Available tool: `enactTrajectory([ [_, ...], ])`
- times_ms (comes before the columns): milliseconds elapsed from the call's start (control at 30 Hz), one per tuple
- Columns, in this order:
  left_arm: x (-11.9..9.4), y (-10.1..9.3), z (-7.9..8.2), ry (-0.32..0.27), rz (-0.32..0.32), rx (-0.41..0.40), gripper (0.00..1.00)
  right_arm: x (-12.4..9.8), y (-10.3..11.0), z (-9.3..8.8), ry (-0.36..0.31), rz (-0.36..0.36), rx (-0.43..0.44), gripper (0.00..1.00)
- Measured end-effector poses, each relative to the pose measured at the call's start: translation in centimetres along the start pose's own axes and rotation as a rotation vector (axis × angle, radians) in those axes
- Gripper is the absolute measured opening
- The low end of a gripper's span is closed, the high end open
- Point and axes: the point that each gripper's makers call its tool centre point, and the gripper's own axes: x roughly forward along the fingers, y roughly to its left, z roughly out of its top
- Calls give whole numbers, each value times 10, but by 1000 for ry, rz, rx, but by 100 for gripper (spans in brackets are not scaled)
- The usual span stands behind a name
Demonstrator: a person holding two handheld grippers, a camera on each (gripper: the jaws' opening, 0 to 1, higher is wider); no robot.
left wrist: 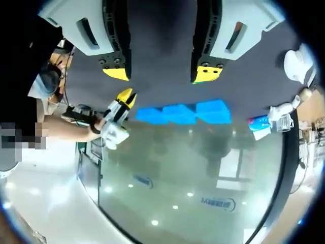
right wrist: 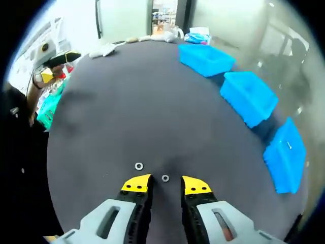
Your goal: Sort the screws, nuts, and washers into the corresponding bins
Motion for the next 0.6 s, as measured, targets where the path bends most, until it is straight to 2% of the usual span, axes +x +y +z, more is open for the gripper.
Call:
enactTrajectory([
  [133, 1, 2, -3, 2, 4, -11, 46, 2, -7, 0, -11, 0, 59, 13],
  [233, 2, 1, -5, 8, 2, -9, 46, 3, -6, -1, -10, 5, 70, 13],
  [367, 2, 1, -5, 8, 1, -8, 46, 3, -2, -1, -2, -11, 40, 10],
  [533, 2, 1, -5, 6, 2, -10, 46, 5, 6, 1, 12, -18, -13, 1],
  [600, 2, 0, -5, 7, -2, -11, 46, 5, 6, 1, 14, -14, -4, 0],
])
